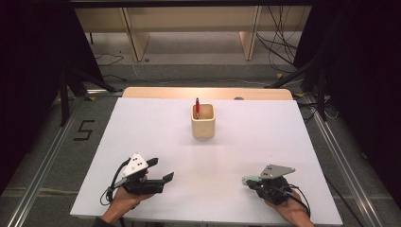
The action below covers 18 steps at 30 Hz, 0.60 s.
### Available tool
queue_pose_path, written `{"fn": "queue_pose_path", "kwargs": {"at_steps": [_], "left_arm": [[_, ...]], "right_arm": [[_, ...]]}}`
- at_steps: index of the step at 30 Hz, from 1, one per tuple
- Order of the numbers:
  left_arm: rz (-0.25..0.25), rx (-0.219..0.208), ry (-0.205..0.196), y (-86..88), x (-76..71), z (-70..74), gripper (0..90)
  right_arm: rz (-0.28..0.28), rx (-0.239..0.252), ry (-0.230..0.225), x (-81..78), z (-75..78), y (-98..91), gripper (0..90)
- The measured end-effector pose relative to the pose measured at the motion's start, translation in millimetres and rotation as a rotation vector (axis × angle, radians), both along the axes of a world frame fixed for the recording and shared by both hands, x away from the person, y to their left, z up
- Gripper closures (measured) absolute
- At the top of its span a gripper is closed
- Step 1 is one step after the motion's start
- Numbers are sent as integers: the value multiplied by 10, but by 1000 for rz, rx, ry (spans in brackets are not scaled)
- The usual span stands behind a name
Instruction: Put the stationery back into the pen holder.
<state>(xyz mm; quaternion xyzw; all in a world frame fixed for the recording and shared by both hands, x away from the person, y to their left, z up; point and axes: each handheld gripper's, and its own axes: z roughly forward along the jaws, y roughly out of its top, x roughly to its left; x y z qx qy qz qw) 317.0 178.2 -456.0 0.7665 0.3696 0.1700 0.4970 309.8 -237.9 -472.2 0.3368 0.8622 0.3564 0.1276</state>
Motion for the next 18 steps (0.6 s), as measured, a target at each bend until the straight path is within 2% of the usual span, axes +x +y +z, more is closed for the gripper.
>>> {"fn": "queue_pose_path", "kwargs": {"at_steps": [13,15,18], "left_arm": [[-1,-1,2,-5,1,-1,194],[-1,0,3,-4,2,-3,194],[2,-2,4,-7,5,-7,194]], "right_arm": [[12,-70,-3,57,-87,65,900],[12,-91,-22,80,-89,80,900],[12,-94,-28,94,-89,86,900]]}}
